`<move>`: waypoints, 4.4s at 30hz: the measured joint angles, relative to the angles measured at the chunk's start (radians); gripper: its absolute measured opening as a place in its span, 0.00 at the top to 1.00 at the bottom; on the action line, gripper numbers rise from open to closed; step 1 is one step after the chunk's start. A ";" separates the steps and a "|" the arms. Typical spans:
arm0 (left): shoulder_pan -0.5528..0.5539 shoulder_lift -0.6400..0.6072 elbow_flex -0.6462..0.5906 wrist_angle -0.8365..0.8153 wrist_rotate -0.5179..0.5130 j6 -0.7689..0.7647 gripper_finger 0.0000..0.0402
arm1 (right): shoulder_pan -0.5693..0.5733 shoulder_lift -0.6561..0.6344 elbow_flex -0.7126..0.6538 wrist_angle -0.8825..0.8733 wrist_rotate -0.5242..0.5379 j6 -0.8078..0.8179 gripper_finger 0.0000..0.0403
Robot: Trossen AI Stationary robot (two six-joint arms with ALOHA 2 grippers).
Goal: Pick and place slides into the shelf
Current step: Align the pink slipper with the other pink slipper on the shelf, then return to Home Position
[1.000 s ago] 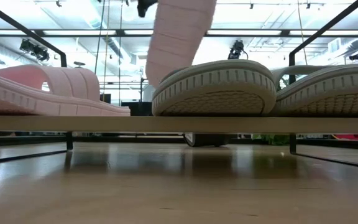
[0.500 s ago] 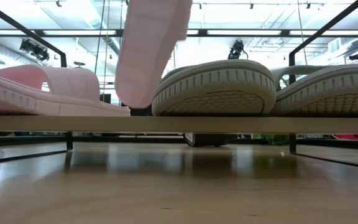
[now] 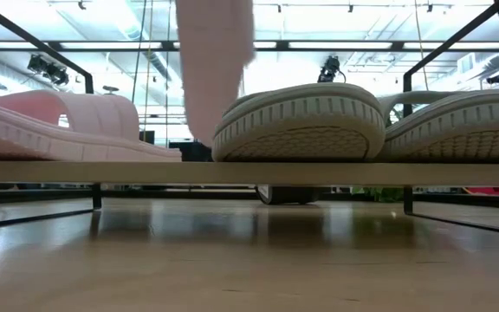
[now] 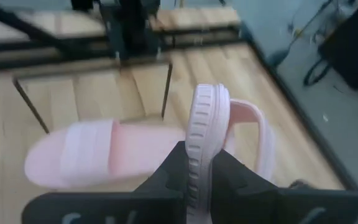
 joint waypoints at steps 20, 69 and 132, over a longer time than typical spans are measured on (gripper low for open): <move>0.000 -0.053 0.000 -0.118 -0.035 0.054 0.19 | 0.035 0.040 -0.021 -0.069 -0.081 0.163 0.92; 0.001 -0.054 -0.001 -0.137 -0.039 0.074 0.19 | 0.112 0.040 -0.425 0.518 -0.395 0.367 0.92; 0.001 -0.054 -0.001 -0.146 -0.042 0.079 0.19 | 0.037 0.153 -0.434 0.569 -0.648 0.323 0.59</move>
